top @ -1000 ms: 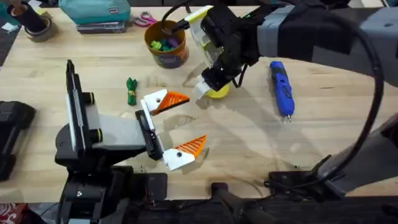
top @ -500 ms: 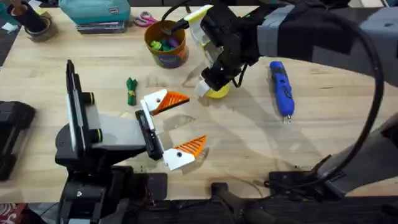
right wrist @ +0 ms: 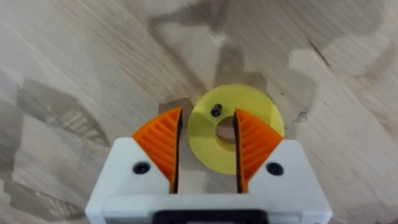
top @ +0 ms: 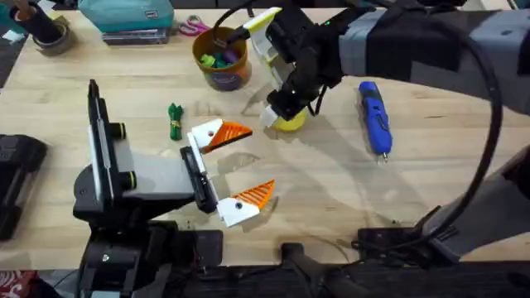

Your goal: Pick up the gripper from the table and insert it into the empty holder that is missing its gripper. Then pick up a screw, insert it into the mounting hole, and use the screwdriver to tighten it. Finally, clean up the table by picking up the vegetable and placing it into the bucket.

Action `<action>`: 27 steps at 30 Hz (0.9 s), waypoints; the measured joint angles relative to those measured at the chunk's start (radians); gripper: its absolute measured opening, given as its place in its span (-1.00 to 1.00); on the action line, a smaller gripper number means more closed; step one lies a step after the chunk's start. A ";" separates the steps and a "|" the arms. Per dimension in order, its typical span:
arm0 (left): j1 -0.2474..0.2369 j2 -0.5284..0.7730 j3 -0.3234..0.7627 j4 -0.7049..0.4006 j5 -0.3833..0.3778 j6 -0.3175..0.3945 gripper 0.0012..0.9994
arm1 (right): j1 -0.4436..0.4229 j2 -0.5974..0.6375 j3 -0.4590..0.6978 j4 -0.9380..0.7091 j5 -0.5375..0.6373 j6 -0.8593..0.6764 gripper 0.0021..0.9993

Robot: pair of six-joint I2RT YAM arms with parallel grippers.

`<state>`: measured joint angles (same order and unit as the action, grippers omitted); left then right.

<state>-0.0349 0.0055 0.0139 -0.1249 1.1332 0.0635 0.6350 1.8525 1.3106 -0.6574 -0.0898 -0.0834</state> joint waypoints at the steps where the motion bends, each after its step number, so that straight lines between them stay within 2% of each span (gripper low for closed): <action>1: 0.000 0.000 0.000 0.000 0.000 0.000 0.97 | 0.000 0.000 0.000 0.001 0.000 0.000 -0.09; 18: 0.000 0.000 0.000 0.000 0.000 0.000 0.97 | 0.000 0.000 0.000 0.023 0.000 0.000 -0.22; 21: 0.000 0.000 0.000 0.000 0.000 0.000 0.97 | 0.000 0.000 0.000 0.022 0.000 0.000 -0.35; 27: 0.000 0.000 0.000 0.000 0.000 0.000 0.97 | 0.000 0.000 0.000 0.023 0.000 0.000 -0.40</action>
<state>-0.0349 0.0055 0.0139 -0.1249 1.1332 0.0635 0.6350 1.8523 1.3109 -0.6346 -0.0898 -0.0837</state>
